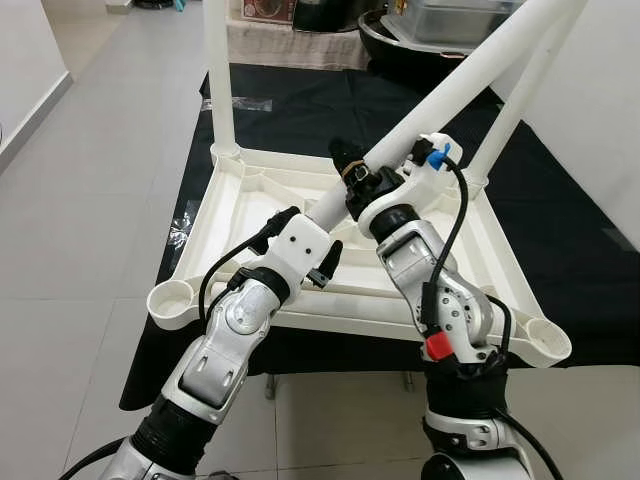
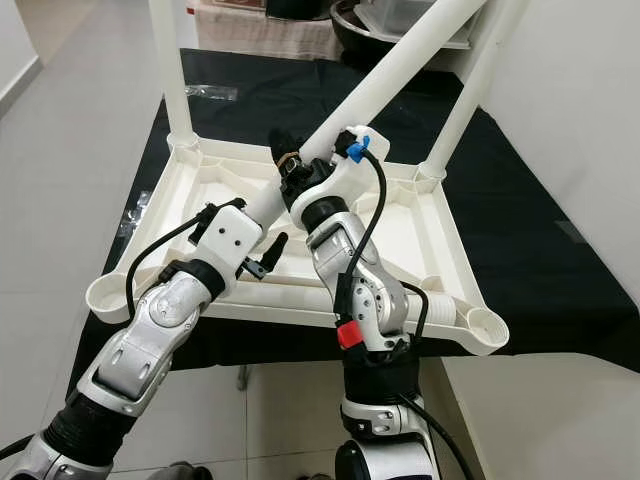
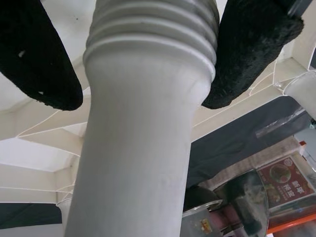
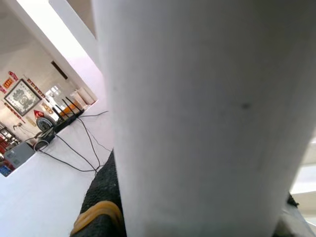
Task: Building children table
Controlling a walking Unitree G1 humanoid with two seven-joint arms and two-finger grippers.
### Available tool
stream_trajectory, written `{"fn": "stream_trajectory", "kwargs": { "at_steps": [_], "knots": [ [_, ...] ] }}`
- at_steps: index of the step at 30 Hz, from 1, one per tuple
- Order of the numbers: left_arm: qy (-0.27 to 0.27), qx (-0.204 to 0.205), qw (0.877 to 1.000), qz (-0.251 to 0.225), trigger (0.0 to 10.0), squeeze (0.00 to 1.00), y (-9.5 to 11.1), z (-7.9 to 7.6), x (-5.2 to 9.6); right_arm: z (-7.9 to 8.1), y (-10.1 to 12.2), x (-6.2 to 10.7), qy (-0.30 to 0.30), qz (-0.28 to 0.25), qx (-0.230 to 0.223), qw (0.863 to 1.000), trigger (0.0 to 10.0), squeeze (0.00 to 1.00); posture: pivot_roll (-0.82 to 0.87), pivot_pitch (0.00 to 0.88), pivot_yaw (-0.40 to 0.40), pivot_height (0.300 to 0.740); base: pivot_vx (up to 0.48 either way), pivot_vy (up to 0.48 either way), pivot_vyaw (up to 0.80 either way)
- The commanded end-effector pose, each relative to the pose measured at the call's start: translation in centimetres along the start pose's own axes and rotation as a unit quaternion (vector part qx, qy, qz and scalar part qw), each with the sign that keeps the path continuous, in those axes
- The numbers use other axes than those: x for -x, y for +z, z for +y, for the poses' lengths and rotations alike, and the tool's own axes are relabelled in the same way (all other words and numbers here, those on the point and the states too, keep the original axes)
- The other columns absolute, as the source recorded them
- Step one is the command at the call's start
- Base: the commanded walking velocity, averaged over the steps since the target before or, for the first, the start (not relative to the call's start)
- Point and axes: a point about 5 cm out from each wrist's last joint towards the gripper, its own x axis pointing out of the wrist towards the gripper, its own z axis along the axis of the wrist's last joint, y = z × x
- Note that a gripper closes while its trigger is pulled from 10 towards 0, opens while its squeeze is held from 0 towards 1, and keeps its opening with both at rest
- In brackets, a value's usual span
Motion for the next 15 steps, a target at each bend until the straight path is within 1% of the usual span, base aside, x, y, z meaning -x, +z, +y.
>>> {"fn": "stream_trajectory", "kwargs": {
  "at_steps": [1,3,4,10,15],
  "knots": [
    [-0.003,0.000,1.000,0.003,10.0,0.00,-0.21,-0.20,-0.13,0.23,0.15,0.32,0.003,-0.003,-0.001,1.000,10.0,0.00,0.09,0.069,-0.111,0.740,0.000,0.000,0.00],
    [-0.003,0.000,1.000,0.003,10.0,0.00,-0.21,-0.20,-0.13,0.23,0.15,0.32,0.003,-0.003,-0.001,1.000,10.0,0.00,0.09,0.069,-0.111,0.740,0.000,0.000,0.00],
    [-0.005,0.002,1.000,0.001,0.0,0.00,-0.25,-0.26,-0.12,0.68,-0.03,0.50,0.010,0.001,-0.004,1.000,10.0,0.00,0.09,0.067,-0.111,0.740,0.000,0.000,0.00],
    [-0.010,0.002,1.000,-0.003,0.0,0.00,-0.22,-0.37,-0.10,1.17,-0.42,0.84,0.018,0.010,-0.001,1.000,10.0,0.00,0.09,0.066,-0.112,0.740,0.000,0.000,0.00],
    [-0.010,0.000,1.000,-0.006,0.0,0.00,-0.16,-0.51,-0.03,1.15,-0.66,1.04,0.017,0.013,0.008,1.000,10.0,0.00,0.09,0.067,-0.113,0.740,0.000,0.000,0.00]
  ]
}}
